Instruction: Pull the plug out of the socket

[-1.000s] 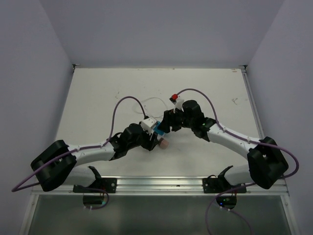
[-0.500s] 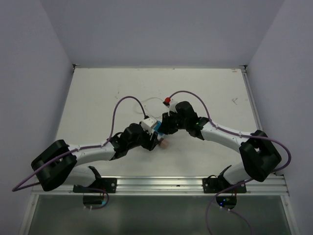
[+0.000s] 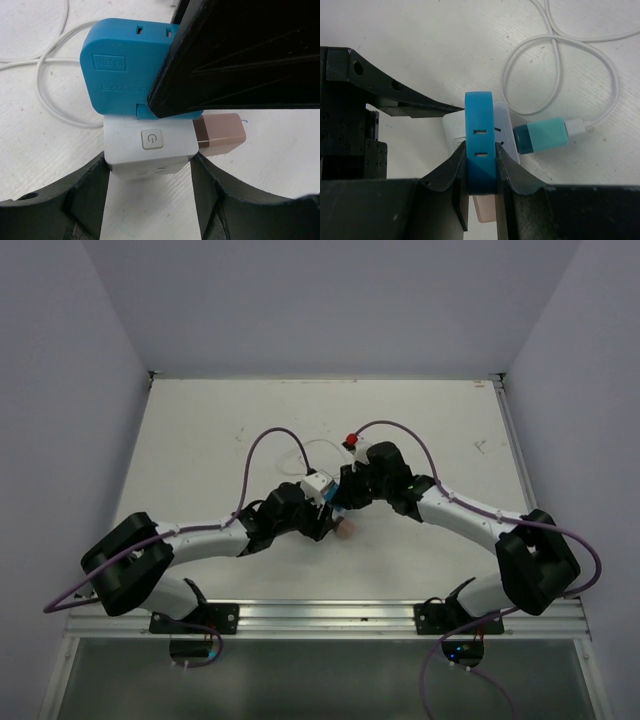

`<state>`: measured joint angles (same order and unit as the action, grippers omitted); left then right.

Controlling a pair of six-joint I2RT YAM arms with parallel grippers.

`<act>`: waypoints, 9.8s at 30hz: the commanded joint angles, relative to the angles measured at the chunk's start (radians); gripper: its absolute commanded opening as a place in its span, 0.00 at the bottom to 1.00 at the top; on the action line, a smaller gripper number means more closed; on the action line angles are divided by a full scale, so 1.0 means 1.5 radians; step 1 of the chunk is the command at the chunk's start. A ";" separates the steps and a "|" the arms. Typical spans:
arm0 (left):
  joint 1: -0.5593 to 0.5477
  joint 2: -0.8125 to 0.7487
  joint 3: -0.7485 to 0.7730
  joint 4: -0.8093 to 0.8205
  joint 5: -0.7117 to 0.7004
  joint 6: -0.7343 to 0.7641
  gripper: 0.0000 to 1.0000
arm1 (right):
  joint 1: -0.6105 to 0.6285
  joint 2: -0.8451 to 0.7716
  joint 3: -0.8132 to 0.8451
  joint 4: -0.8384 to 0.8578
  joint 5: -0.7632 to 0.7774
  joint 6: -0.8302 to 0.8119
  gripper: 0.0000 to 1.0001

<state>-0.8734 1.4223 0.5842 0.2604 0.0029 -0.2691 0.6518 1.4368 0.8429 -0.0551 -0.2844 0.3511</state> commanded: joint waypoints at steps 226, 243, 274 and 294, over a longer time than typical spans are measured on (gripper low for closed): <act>0.382 -0.162 -0.032 0.062 0.508 -0.350 0.00 | 0.161 -0.037 -0.025 0.068 0.079 -0.323 0.25; 0.537 -0.163 0.028 -0.120 0.498 -0.173 0.00 | 0.160 -0.056 -0.077 0.009 0.070 -0.341 0.00; 0.507 -0.220 -0.071 -0.042 0.505 -0.186 0.00 | -0.027 0.112 0.024 -0.039 0.077 0.031 0.35; 0.380 -0.191 -0.118 0.072 0.445 -0.190 0.00 | -0.040 -0.026 0.023 -0.064 0.114 0.181 0.91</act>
<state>-0.2901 1.1458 0.4118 0.2504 0.6678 -0.5568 0.5945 1.4471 0.8379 -0.1482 -0.1390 0.5285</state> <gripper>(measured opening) 0.641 0.907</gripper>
